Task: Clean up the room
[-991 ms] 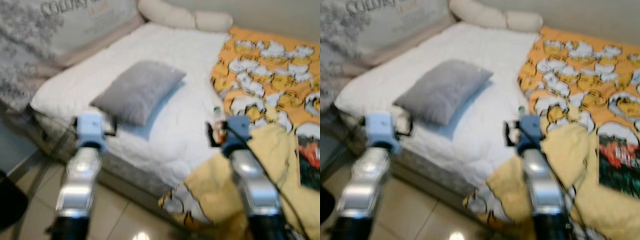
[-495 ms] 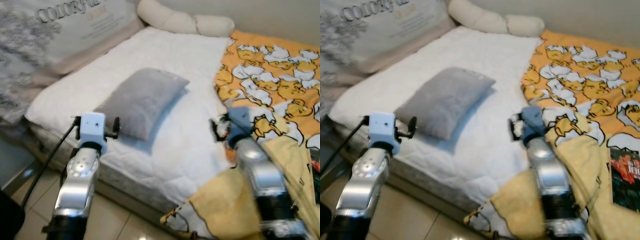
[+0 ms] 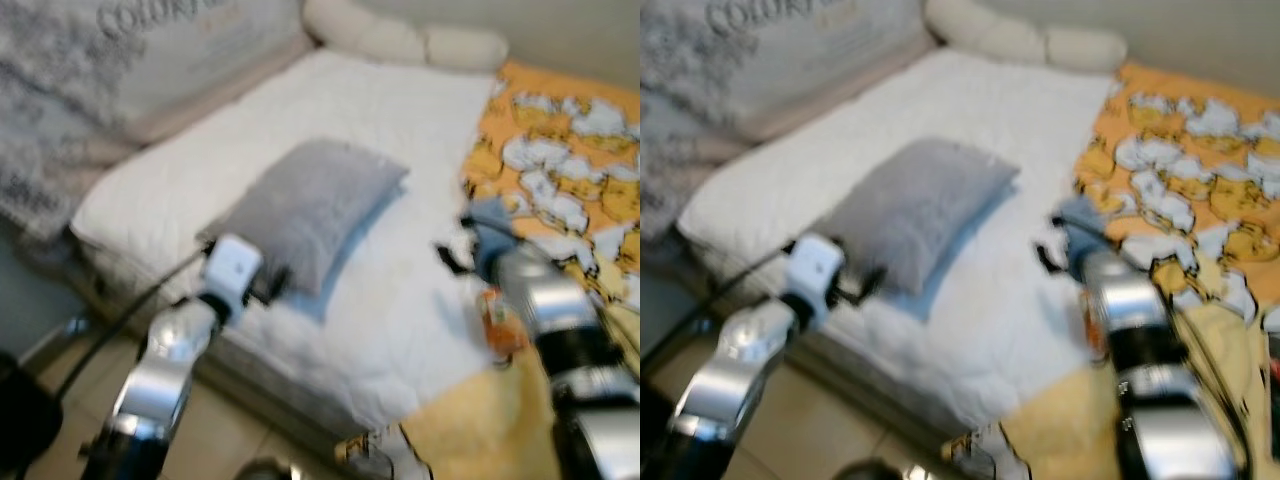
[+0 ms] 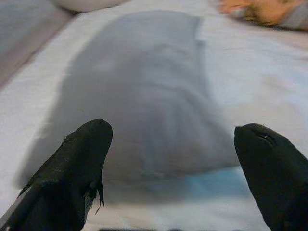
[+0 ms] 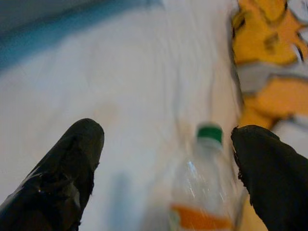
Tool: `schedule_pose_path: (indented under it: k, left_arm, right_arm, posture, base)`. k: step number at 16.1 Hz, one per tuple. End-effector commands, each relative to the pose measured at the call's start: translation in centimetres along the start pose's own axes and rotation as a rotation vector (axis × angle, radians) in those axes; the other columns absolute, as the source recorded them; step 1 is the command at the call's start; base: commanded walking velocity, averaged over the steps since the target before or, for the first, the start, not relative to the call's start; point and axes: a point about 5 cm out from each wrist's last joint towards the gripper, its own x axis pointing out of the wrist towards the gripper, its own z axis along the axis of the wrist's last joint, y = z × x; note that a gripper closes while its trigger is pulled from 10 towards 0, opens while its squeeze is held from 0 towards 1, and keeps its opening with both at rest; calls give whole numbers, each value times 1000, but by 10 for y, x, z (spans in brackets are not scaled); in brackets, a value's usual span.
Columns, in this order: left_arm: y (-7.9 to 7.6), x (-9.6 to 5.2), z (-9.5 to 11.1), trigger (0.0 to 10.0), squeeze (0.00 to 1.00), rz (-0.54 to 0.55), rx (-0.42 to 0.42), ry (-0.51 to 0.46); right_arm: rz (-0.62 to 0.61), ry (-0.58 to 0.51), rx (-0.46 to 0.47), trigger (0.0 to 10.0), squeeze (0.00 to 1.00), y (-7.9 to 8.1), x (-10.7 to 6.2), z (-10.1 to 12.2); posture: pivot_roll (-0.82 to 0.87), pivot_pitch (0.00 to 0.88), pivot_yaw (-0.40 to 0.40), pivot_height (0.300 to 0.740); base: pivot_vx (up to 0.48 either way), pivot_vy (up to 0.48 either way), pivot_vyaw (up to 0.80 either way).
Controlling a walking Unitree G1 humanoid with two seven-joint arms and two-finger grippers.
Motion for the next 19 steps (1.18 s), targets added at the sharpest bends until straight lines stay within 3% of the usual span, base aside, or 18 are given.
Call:
schedule_pose_path:
  k: [1, 3, 4, 5, 9, 13, 16, 17, 19]
  left_arm:
    - [0, 0, 6, 10000, 0, -89, 32, 0]
    - [-1, -1, 5, 10000, 0, -157, 62, 21]
    - [0, -1, 6, 10000, 0, -181, 62, 25]
    - [0, 0, 9, 10000, 0, -193, 50, 17]
    - [-4, 3, 12, 10000, 0, -281, 54, 23]
    - [-7, 1, 9, 10000, 0, -344, 71, 63]
    - [-7, 1, 10, 10000, 0, -358, 73, 70]
    - [-7, 1, 10, 10000, 0, -362, 74, 71]
    - [-5, 1, 11, 10000, 0, -364, 75, 74]
  right_arm:
    - [37, 49, -2, 10000, 1000, -1, 3, 3]
    - [30, 95, -31, 10000, 1000, -6, 5, 1]
    - [-11, 119, -27, 10000, 624, -13, 5, -1]
    - [-29, 129, -25, 10000, 0, -17, 5, -3]
    - [-69, 194, 5, 10000, 0, -24, 7, -19]
    - [-76, 276, 112, 10000, 0, -22, 9, -49]
    - [-75, 253, 216, 10000, 0, -16, 12, -64]
    - [-68, 234, 221, 9176, 0, -14, 12, -66]
    - [-53, 238, 259, 2392, 0, -9, 13, -70]
  posture:
    - [16, 0, -21, 740]
    - [17, 0, -26, 740]
    - [15, 0, -28, 740]
    - [14, 0, -29, 740]
    - [14, 0, -30, 740]
    - [18, 0, -26, 740]
    - [26, 0, -21, 740]
    - [29, 0, -20, 740]
    - [37, 0, -15, 740]
  base:
    - [0, 0, 0]
    - [0, 0, 0]
    - [0, 0, 0]
    - [0, 0, 0]
    - [0, 0, 0]
    - [0, 0, 0]
    - [0, 0, 0]
    - [0, 0, 0]
    - [0, 0, 0]
